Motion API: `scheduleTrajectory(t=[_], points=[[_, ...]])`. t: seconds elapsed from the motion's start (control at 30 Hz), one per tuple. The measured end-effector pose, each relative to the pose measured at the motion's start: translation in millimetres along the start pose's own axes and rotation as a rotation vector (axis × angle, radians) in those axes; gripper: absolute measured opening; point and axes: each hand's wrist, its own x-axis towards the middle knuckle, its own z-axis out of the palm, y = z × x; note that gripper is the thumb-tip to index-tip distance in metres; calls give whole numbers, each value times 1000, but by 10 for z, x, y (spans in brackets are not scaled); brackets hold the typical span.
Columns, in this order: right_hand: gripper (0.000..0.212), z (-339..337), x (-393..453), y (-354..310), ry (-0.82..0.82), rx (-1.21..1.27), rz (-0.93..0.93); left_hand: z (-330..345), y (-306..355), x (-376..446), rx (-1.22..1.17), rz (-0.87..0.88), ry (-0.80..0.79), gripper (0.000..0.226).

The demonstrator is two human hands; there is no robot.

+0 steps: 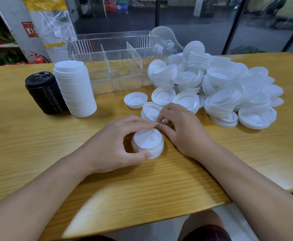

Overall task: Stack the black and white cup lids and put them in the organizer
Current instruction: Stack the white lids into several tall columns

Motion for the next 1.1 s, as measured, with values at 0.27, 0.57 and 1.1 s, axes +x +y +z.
scheduleTrajectory(t=[0.27,0.57,1.1], points=[[13,-35,-16,-37,12,76,35,20,3,-5,3,0,-36,63],[12,-120,-33,-84,213,240,148,4,-28,0,-17,-9,28,55],[16,-213,-18,-154,-190,1105,237,47,34,54,-171,50,379,84]])
